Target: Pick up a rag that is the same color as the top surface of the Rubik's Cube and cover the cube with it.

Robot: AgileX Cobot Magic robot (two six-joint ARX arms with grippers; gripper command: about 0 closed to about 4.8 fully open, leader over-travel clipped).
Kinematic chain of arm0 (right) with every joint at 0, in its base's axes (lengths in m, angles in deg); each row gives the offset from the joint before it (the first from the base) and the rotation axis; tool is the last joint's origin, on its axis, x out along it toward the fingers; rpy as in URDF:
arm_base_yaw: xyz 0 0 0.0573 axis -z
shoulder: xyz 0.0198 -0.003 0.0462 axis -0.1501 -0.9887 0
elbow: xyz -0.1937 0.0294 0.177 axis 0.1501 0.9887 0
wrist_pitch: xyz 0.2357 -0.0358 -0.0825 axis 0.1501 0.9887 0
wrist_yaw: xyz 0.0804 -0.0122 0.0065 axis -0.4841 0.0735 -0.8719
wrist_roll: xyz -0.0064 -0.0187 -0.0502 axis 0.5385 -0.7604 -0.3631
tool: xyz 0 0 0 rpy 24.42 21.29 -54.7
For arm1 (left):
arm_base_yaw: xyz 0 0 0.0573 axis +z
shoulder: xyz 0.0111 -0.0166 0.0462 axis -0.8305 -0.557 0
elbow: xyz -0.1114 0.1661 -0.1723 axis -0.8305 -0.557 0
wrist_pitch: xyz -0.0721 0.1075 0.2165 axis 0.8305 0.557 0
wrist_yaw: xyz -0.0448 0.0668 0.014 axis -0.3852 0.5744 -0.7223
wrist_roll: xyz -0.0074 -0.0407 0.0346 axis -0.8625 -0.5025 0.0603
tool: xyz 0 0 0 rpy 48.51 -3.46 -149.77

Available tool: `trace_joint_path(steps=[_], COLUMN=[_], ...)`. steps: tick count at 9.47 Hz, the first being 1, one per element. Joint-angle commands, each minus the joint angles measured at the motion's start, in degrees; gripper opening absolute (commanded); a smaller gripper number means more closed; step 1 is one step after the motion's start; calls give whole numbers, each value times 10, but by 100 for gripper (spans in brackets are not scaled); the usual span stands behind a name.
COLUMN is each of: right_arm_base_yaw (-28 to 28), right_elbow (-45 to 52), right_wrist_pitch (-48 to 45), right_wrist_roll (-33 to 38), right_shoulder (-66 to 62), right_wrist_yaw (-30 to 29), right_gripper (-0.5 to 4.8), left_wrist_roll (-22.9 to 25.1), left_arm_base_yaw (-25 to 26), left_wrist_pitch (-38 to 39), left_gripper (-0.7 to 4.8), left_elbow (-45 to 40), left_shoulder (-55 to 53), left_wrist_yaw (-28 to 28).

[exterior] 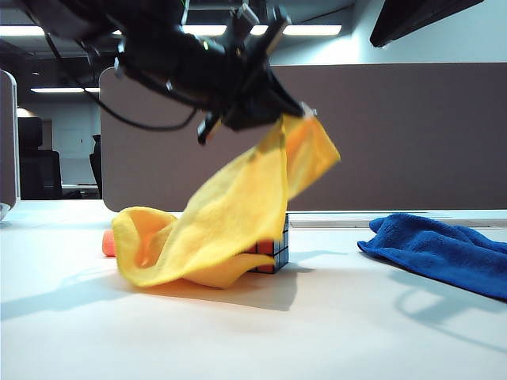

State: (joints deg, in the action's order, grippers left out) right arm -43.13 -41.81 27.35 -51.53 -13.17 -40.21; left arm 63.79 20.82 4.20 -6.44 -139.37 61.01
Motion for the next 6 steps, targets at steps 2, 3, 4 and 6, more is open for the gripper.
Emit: trace_joint_path(steps=[2, 3, 4, 6], right_arm_base_yaw=[0, 0, 0, 0], right_elbow=[-4, -3, -3, -3], right_wrist_pitch=[-14, -14, -14, -14], right_wrist_roll=[0, 0, 0, 0], right_shoulder=[2, 2, 2, 2], right_wrist_yaw=[1, 1, 1, 1], right_gripper=[-5, -5, -5, -5], left_wrist_roll=[0, 0, 0, 0], left_arm_base_yaw=[-17, -17, -17, -17], left_wrist_pitch=[-90, -99, -98, -92], left_gripper=[-6, -6, -6, -6], left_elbow=[6, 12, 28, 69], left_shoulder=[-53, -56, -64, -82], left_wrist_yaw=[-1, 0, 0, 3])
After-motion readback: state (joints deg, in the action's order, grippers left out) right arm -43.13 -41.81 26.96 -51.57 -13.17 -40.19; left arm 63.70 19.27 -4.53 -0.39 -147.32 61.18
